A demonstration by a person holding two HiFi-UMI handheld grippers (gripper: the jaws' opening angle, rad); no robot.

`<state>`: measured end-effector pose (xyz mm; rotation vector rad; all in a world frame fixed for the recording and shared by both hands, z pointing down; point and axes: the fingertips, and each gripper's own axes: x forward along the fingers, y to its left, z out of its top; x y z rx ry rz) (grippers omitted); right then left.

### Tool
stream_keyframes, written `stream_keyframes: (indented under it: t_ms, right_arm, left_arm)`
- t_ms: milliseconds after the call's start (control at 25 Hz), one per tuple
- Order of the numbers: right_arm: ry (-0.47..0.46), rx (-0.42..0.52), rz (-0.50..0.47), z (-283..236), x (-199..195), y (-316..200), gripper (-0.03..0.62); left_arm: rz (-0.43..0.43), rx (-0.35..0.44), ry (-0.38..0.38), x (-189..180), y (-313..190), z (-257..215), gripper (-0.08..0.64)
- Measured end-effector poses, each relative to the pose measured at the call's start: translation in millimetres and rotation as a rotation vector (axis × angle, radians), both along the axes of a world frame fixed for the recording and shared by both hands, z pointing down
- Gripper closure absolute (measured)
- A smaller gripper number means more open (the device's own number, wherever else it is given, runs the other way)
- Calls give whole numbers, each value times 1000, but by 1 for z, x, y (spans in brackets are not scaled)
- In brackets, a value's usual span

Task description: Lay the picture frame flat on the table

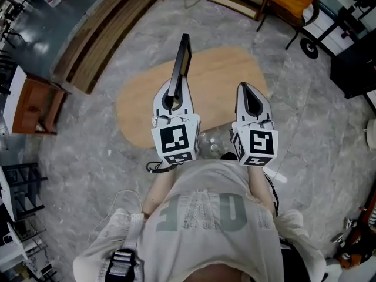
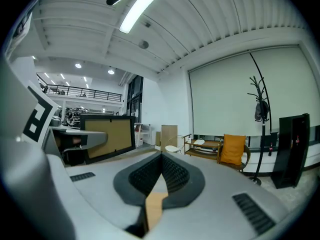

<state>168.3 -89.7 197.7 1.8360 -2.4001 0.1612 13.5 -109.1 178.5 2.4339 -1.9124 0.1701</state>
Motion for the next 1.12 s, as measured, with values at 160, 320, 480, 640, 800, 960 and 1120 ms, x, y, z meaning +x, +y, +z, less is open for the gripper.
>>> stream_keyframes:
  t_ms: [160,320,480,640,800,960,1120]
  right_arm:
    - [-8,10,-30,-5,5,-8,586]
    - [-6,11,-63,-4,-1,-11,586]
    - [-7,11,-82,-3,0,-14,586]
    - [-9,10,-105,-4,-5,-18,586]
    - [12,16,-152,-6,-22,-28,586]
    - [-32,6,-209,-4,-39,-43,586]
    - [-53,-12,-246,12,-55,-66,586]
  left_arm:
    - [-22,2,-11,7,-3,-2,540]
    - [-46,2,-12,4,-6,-1,541]
    - [-77,-6,4,3,-8,1,541]
    - [-97,-9,-3,0,-5,3,541]
    - [-130,-9,-42,-15,-8,4,541]
    - [-173,-19,-76,-33,-19,11,541]
    - [-216,-40,-179,-51,-35,35,541]
